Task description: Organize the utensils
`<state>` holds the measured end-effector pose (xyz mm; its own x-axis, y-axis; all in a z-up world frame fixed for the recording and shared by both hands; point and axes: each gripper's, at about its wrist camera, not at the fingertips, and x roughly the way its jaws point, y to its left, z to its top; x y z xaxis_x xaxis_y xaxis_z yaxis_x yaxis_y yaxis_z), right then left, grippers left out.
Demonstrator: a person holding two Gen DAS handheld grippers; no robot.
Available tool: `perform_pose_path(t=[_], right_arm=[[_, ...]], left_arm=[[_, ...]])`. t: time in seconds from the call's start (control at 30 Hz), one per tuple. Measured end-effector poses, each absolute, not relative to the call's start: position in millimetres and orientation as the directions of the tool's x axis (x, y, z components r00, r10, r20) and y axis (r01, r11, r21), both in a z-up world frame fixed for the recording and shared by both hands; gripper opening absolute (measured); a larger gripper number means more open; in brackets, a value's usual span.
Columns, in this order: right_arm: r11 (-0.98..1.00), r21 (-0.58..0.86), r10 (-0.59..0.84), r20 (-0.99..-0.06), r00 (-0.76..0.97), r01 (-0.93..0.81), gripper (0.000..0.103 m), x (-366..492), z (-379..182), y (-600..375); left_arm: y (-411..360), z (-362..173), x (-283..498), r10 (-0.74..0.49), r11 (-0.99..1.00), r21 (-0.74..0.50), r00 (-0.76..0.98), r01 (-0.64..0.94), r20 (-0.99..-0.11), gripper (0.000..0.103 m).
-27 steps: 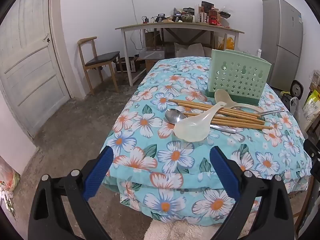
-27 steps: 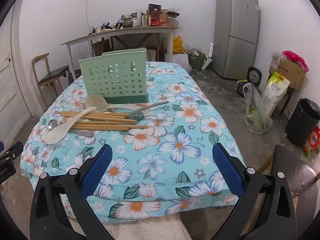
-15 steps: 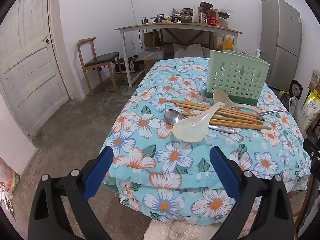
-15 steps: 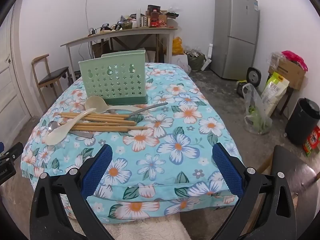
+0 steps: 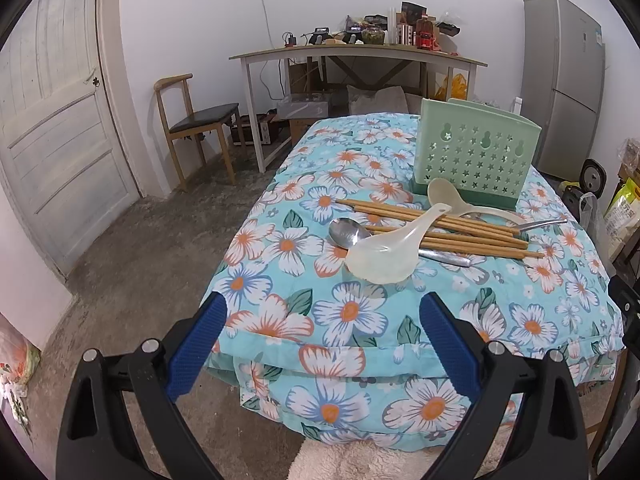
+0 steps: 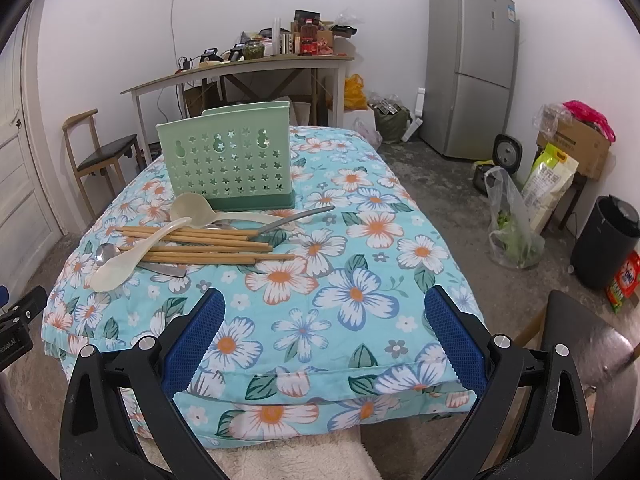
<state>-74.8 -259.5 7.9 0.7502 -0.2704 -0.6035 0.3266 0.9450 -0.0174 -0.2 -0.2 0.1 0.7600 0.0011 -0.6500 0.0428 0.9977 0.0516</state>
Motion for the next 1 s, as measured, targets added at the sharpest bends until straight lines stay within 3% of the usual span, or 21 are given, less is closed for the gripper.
perform_pose_path(t=[1.0], right_arm=[[0.945, -0.014, -0.268, -0.604, 0.751, 0.326, 0.096, -73.7, 7.7, -261.3]], left_arm=[[1.4, -4.2, 3.5, 0.006, 0.998, 0.055, 0.758, 0.039, -0.653, 0.095]])
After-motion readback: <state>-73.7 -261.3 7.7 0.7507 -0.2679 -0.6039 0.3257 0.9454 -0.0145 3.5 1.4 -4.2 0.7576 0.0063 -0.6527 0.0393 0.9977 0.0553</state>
